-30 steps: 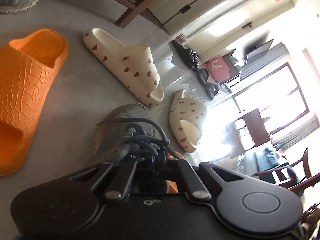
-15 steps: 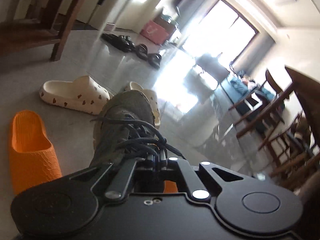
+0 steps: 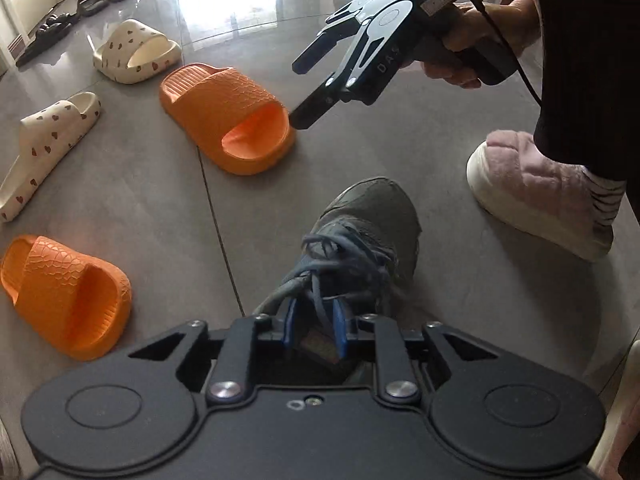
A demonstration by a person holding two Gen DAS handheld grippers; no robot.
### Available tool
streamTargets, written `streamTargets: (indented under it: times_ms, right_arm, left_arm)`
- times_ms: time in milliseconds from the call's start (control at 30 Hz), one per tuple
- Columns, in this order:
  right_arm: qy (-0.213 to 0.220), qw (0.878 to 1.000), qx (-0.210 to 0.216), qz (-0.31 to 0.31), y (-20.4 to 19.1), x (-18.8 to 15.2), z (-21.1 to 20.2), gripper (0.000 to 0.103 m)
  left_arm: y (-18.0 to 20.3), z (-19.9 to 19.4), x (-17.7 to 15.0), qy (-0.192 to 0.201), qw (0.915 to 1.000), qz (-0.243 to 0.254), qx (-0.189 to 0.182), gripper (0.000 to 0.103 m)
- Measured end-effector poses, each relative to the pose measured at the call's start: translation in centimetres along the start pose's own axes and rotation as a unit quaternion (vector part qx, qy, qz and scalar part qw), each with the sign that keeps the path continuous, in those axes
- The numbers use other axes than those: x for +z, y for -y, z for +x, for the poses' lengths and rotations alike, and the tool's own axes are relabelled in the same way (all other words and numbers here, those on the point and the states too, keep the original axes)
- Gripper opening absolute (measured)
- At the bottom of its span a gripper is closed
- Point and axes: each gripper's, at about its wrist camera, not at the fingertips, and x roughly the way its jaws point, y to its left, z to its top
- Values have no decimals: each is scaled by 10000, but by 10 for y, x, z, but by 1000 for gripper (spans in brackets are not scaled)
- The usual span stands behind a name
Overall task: Organize scattered shoes
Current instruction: 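Lift the grey sneaker with the left gripper and carry it toward the slippers, then lower the grey sneaker beside the pink slippers and open the left gripper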
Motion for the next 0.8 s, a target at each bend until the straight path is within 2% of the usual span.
streamTargets:
  times_ms: [67, 133, 167, 267, 400, 533, 600, 700, 800]
  right_arm:
    - [28, 9999, 24, -113, -3, 1, 1, 103]
    - [37, 9991, 205, -360, -10, 3, 2, 103]
    - [39, 9982, 293, -515, -15, 4, 3, 103]
    - [-11, 9932, 619, -988, -31, 4, 6, 103]
    - [-96, 9811, 1029, -1637, -57, 0, 8, 103]
    - [-146, 9633, 1446, -2257, -79, -7, 4, 103]
    - [-287, 9465, 1779, -2679, -92, -13, 2, 102]
    - [-650, 9210, 1997, -3280, -106, -22, 9, 101]
    - [-996, 9067, 1866, -3648, -113, -31, 22, 96]
  left_arm:
    - [-6, -13, -9, 219, 9978, -619, -70, 21]
    - [-12, -26, -18, 440, 9911, -1248, -147, 21]
    - [-16, -31, -29, 594, 9801, -1846, -418, 22]
    - [-17, -28, -56, 628, 9515, -2905, -793, 22]
    - [-14, -26, -79, 646, 9282, -3602, -679, 22]
    - [-15, -39, -89, 850, 9201, -3787, -517, 22]
    - [-13, -44, -92, 951, 9191, -3800, -438, 24]
    - [-7, -51, -90, 1020, 9204, -3764, -273, 24]
    - [3, -50, -87, 1113, 9202, -3747, -214, 24]
